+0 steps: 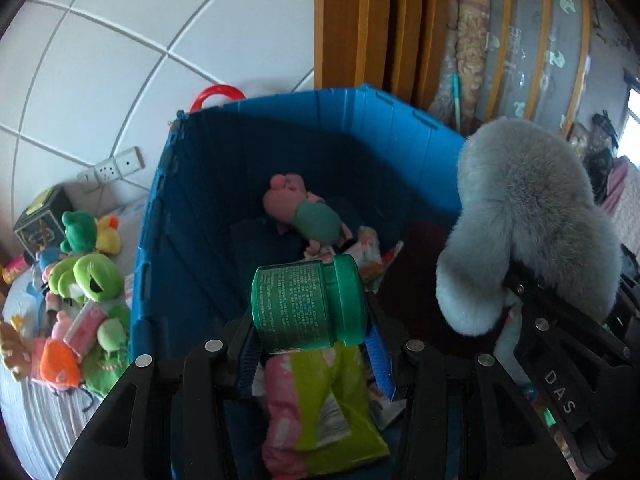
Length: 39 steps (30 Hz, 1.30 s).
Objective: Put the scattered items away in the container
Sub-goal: 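Carry container and grey plush over the blue crate and open both tools, then move both open tools back over the remaining items on the bed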
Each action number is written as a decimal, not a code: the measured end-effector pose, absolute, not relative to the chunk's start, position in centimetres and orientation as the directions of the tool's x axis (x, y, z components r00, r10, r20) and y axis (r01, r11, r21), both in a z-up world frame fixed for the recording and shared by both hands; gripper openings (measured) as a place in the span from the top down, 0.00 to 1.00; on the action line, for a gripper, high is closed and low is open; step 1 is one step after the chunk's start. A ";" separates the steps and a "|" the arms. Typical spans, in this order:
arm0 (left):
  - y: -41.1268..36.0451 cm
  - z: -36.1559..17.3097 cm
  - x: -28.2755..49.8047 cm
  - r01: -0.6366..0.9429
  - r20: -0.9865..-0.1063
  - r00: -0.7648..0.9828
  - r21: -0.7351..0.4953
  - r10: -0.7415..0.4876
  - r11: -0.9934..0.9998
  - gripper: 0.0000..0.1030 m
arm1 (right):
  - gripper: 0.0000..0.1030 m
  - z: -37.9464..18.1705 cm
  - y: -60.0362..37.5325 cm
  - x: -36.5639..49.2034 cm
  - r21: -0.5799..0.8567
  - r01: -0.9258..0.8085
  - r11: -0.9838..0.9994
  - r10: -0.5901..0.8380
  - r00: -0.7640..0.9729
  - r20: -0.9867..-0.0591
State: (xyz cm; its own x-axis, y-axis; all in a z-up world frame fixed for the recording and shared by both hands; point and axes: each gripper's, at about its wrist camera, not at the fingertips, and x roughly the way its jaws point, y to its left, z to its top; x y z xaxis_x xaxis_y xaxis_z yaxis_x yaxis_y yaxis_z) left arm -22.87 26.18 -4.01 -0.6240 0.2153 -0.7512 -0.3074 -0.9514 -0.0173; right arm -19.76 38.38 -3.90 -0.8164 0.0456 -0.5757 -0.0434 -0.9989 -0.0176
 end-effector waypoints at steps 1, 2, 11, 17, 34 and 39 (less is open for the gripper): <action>26.7 -4.5 -23.0 -0.302 -0.767 -0.609 -0.011 0.203 -0.953 0.56 | 0.70 -4.2 38.8 -19.8 -0.015 -0.040 -0.999 0.041 -0.812 -0.582; 27.0 -4.9 -23.0 -0.297 -0.776 -0.602 -0.005 0.191 -0.955 0.56 | 0.70 -4.5 39.2 -19.8 -0.012 -0.036 -0.999 0.037 -0.808 -0.588; 28.8 -5.9 -22.8 -0.280 -0.780 -0.603 0.009 0.169 -0.960 0.56 | 0.69 -5.8 42.0 -20.3 0.015 -0.027 -1.000 0.012 -0.791 -0.612; 28.3 -5.6 -23.0 -0.274 -0.757 -0.630 0.003 0.177 -0.962 0.38 | 0.66 -5.9 42.8 -21.0 0.025 -0.046 -0.999 0.020 -0.787 -0.617; 26.9 -3.9 -21.5 -0.279 -0.686 -0.694 -0.026 0.220 -0.960 0.20 | 0.32 -5.0 43.6 -19.2 0.036 -0.096 -0.995 0.056 -0.806 -0.589; 25.5 -2.7 -20.5 -0.266 -0.653 -0.724 -0.035 0.223 -0.963 0.17 | 0.32 -4.0 42.6 -17.8 0.069 -0.071 -0.995 0.022 -0.833 -0.552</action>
